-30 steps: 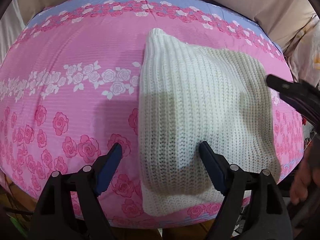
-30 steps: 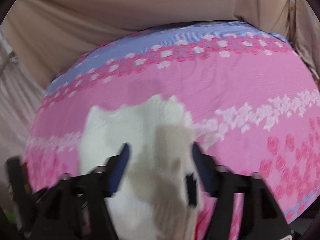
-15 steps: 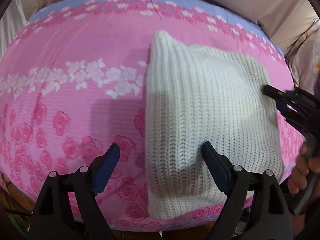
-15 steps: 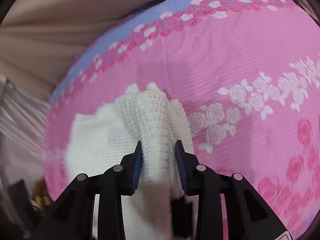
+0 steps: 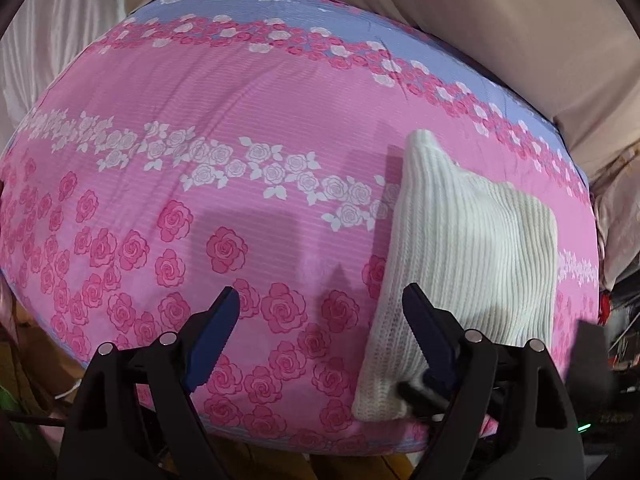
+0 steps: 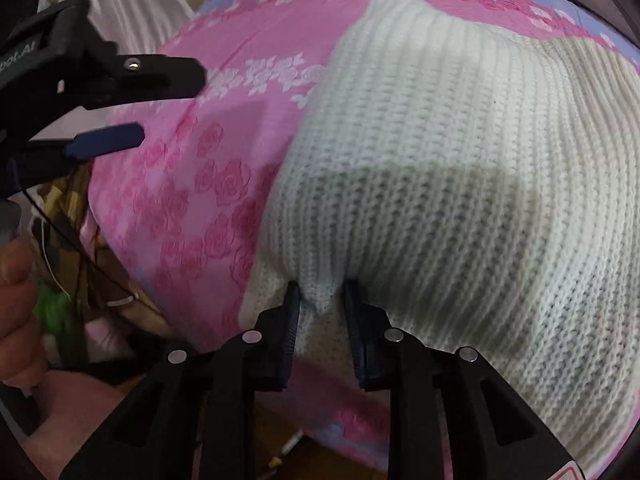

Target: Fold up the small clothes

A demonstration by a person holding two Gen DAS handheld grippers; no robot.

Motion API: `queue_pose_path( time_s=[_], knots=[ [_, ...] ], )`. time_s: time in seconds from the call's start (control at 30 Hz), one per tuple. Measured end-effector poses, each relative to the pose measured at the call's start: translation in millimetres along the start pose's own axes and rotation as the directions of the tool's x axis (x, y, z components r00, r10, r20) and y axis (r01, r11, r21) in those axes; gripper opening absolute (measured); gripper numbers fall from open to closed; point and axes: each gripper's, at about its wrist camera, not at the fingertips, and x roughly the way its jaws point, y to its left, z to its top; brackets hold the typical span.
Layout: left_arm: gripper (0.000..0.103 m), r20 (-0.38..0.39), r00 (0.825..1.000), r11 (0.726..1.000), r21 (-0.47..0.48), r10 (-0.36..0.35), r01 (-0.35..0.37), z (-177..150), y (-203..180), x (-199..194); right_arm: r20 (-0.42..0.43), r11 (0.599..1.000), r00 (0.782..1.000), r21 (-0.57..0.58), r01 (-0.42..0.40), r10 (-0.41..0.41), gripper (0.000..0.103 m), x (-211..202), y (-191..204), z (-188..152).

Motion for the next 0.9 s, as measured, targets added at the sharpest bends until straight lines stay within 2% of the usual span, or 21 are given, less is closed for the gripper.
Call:
queue_pose_path(
  time_s=[0.1,0.13,0.2,0.27,0.3,0.33,0.37,0.4,0.43,0.5,0.53,0.57,0.6,0.63,0.67,0.73,0.77,0.8,0.83,0.87,0.9],
  knots=[
    [0.082,-0.012,1.0,1.0,0.018,-0.007,0.007,-3.6,0.6,1.2,0.113,0.993,0.992,0.098,-0.072,0.06,0.018,-41.6,-16.6,2.4],
    [0.082,-0.027,1.0,1.0,0.027,-0.005,0.005,-5.4,-0.8,4.0,0.134,0.988,0.989,0.138,-0.073,0.055,0.018,-49.4,-24.6,-1.1],
    [0.082,-0.051,0.999,0.999,0.037,-0.003,0.005,-8.8,-2.2,9.2,0.101,0.975,0.995,0.217,-0.049,0.028,0.018,-40.6,-49.3,-11.3],
    [0.082,-0.068,0.998,0.999,0.044,-0.004,0.007,-11.3,-6.2,12.5,0.0,0.967,1.0,0.255,0.003,-0.003,0.006,-8.5,-69.5,-25.1],
    [0.082,-0.062,0.998,0.998,0.058,-0.001,0.004,-12.0,-10.0,10.9,0.042,0.956,0.999,0.289,-0.045,0.034,0.007,-14.3,-74.5,-28.1],
    [0.082,-0.052,0.999,0.998,0.07,-0.001,0.004,-11.8,-13.0,7.8,0.052,0.949,0.998,0.312,-0.055,0.04,0.007,-23.3,-75.8,-26.8],
    [0.082,-0.032,0.999,0.996,0.089,-0.003,0.006,-10.7,-18.1,3.2,0.12,0.945,0.993,0.324,-0.048,0.01,0.01,-46.4,-75.0,-23.9],
    [0.082,-0.019,1.0,0.995,0.097,-0.006,0.007,-9.3,-22.9,0.9,0.198,0.945,0.98,0.324,-0.053,-0.013,0.015,-67.9,-74.4,-21.8],
    [0.082,-0.01,1.0,0.994,0.105,-0.011,0.012,-7.6,-31.2,0.9,0.271,0.944,0.962,0.325,-0.057,-0.035,0.015,-89.7,-75.4,-18.8],
    [0.082,-0.016,1.0,0.992,0.125,-0.026,0.027,-5.0,-46.4,4.6,0.321,0.939,0.939,0.343,0.005,-0.122,0.015,-110.8,-82.8,-11.2],
    [0.082,-0.016,0.999,0.988,0.149,-0.029,0.031,-4.7,-58.5,8.8,0.31,0.937,0.935,0.345,0.058,-0.173,0.015,-108.9,-89.7,-3.6],
    [0.082,-0.015,1.0,0.985,0.172,-0.019,0.021,-5.3,-68.1,13.4,0.276,0.931,0.937,0.348,0.112,-0.216,0.015,-98.4,-95.9,2.3],
    [0.082,-0.017,1.0,0.981,0.193,-0.007,0.01,-6.5,-76.2,18.2,0.194,0.914,0.939,0.351,0.205,-0.285,0.013,-73.7,-109.1,7.8],
    [0.082,-0.022,1.0,0.978,0.209,-0.002,0.006,-7.6,-80.7,21.7,0.103,0.902,0.944,0.345,0.261,-0.313,0.01,-45.0,-123.7,9.8],
    [0.082,-0.03,1.0,0.973,0.23,0.009,-0.002,-9.3,-88.6,24.7,0.113,0.907,0.954,0.358,0.221,-0.277,0.008,-33.3,-133.8,9.9],
    [0.082,-0.015,1.0,0.971,0.241,-0.005,0.008,-11.5,-94.8,22.2,0.144,0.896,0.965,0.421,0.139,-0.218,0.01,-53.5,-134.7,17.4],
    [0.083,-0.011,1.0,0.971,0.239,-0.011,0.013,-10.6,-96.5,21.8,0.201,0.893,0.96,0.44,0.089,-0.195,0.011,-70.2,-132.9,21.2],
    [0.084,-0.013,1.0,0.973,0.23,-0.013,0.015,-9.3,-97.4,23.1,0.252,0.896,0.95,0.441,0.057,-0.185,0.018,-83.7,-132.1,26.2],
    [0.084,-0.019,1.0,0.976,0.219,-0.013,0.017,-8.6,-98.0,25.3,0.27,0.897,0.945,0.438,0.052,-0.186,0.023,-91.2,-133.8,32.5],
    [0.084,-0.039,0.999,0.979,0.2,-0.016,0.023,-7.0,-98.2,30.3,0.276,0.897,0.943,0.439,0.049,-0.186,0.034,-92.3,-137.0,42.6],
    [0.084,-0.057,0.998,0.982,0.184,-0.021,0.031,-6.0,-97.9,35.3,0.275,0.895,0.945,0.444,0.039,-0.178,0.04,-90.2,-140.5,49.3]
  ],
)
